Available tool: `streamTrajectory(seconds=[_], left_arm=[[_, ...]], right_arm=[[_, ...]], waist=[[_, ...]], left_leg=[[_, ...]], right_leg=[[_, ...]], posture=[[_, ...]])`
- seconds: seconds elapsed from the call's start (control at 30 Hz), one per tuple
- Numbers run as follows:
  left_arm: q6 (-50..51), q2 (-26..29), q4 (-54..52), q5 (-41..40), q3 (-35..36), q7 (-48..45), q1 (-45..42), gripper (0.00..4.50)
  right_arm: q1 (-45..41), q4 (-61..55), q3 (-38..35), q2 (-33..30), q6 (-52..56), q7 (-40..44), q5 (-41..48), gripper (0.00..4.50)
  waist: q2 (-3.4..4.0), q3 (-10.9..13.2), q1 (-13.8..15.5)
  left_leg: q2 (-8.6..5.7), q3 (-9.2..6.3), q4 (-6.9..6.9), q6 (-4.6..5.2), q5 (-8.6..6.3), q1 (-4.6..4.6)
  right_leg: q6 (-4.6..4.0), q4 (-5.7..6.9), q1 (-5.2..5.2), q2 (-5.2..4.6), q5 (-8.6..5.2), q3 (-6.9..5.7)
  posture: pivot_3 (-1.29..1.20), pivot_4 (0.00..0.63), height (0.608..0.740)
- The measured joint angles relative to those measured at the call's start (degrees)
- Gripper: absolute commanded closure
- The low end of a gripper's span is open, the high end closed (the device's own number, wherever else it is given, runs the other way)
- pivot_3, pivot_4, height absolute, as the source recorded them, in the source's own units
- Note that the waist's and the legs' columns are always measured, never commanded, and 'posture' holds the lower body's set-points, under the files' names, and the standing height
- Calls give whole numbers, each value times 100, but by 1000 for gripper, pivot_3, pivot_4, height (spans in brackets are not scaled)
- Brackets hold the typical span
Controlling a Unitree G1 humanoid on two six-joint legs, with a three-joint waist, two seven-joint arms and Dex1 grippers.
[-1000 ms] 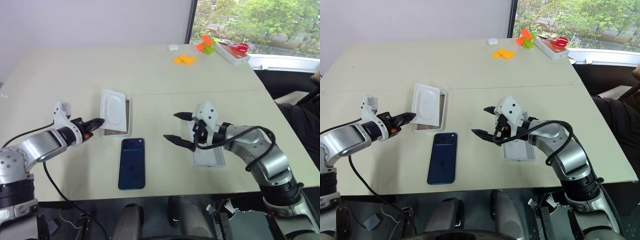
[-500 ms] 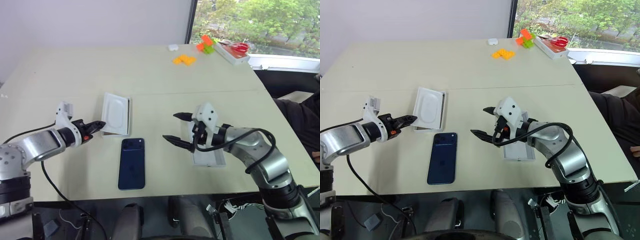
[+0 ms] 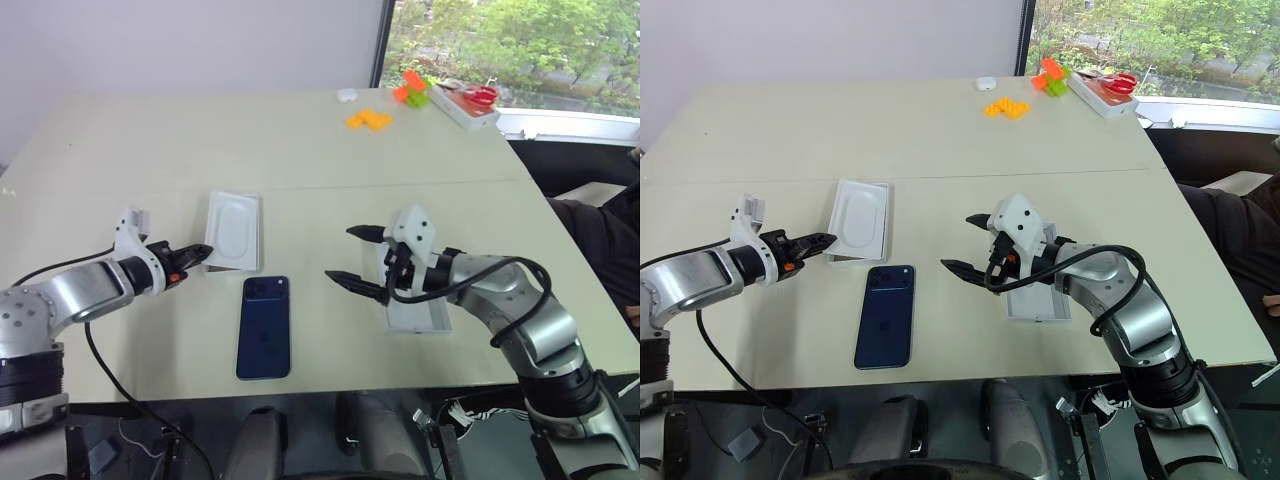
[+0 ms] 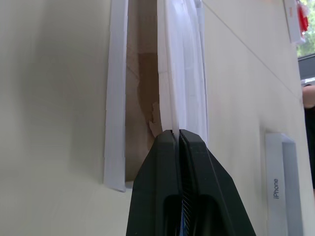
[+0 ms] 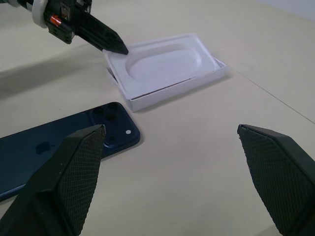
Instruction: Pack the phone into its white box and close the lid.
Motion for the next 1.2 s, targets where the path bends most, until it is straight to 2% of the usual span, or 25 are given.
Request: streamTrajectory(seconds=[0.27,0.3,0.37,0.53,0.83,0.93,1.03,1.2], left_arm=[[7,0,51,117,-42,-108,-100,4411],[9,0,61,137,-48,-128,-107,3827],[26,0,91,190,-63,-162,-119,3073],[121,17,101,193,-59,-230,-114,640],[126,551,-370,194,386,-552,361,640],[50,829,-660,611,494,-822,551,640],[-376,973,-1252,1578,503,-1311,782,1500],[-645,1138,-1921,2576,175,-2098,820,4081]], right_arm=[[0,0,0,6,0,-2,0,0],[0,0,0,7,0,-2,0,0],[0,0,0,10,0,-2,0,0],[0,0,0,12,0,1,-2,0],[-2,2,4,14,-29,20,-7,0],[-3,3,5,14,-31,44,-7,0],[-7,8,7,16,-32,74,-8,0],[-57,54,38,36,-37,105,-26,0]], waist=[[0,0,-2],[0,0,-1],[0,0,-1],[0,0,-5],[0,2,-16],[2,4,-14],[3,5,-13],[1,6,-1]], left_leg=[[-1,0,0,0,0,0],[-1,0,0,0,0,0],[-1,0,0,0,0,0],[0,0,0,0,0,0],[3,-2,-4,0,0,-1],[2,0,-4,0,0,-1],[1,4,-4,-1,0,-3],[-1,8,-4,-1,0,-8]], right_leg=[[0,0,0,-1,0,0],[0,0,0,-1,0,0],[0,0,0,-1,0,0],[2,-1,0,-1,-2,0],[11,-1,-6,0,-9,1],[15,-3,-6,-1,-14,1],[13,-5,-8,-2,-15,3],[15,-10,-9,-2,-16,3]], posture=[[0,150,727],[0,150,727],[0,150,727],[0,150,727],[0,150,727],[0,150,727],[0,150,727],[0,150,727]])
